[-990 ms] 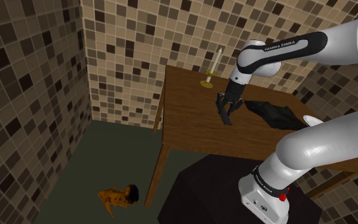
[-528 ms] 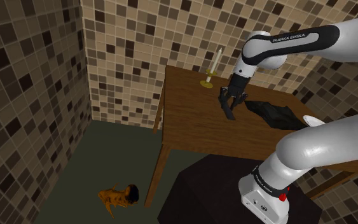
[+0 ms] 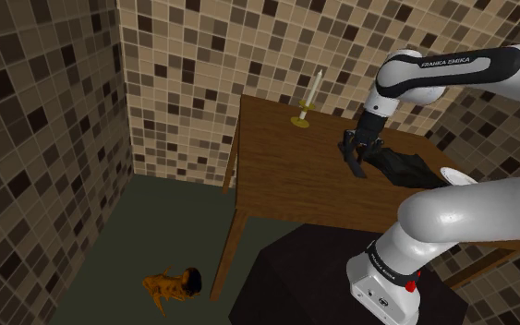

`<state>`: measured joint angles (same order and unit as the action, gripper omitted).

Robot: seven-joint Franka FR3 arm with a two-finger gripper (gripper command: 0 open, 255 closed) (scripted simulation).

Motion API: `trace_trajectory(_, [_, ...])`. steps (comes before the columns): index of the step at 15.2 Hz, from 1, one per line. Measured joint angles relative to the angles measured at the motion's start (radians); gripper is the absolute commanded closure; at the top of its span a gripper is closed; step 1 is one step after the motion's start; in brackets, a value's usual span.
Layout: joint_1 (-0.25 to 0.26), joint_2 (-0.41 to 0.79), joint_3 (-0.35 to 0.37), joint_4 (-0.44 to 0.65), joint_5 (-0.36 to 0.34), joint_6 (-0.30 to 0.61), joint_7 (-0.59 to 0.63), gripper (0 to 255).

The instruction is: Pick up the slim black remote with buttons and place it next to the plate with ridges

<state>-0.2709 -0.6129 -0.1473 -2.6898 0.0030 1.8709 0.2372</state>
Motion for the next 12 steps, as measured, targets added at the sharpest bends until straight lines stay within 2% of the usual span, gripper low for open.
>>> trace_trajectory(3, [-0.057,-0.047,-0.059,-0.029,-0.064,-0.021,-0.071,255])
trace_trajectory(12, [-0.214,-0.084,-0.236,-0.021,-0.247,-0.063,-0.286,255])
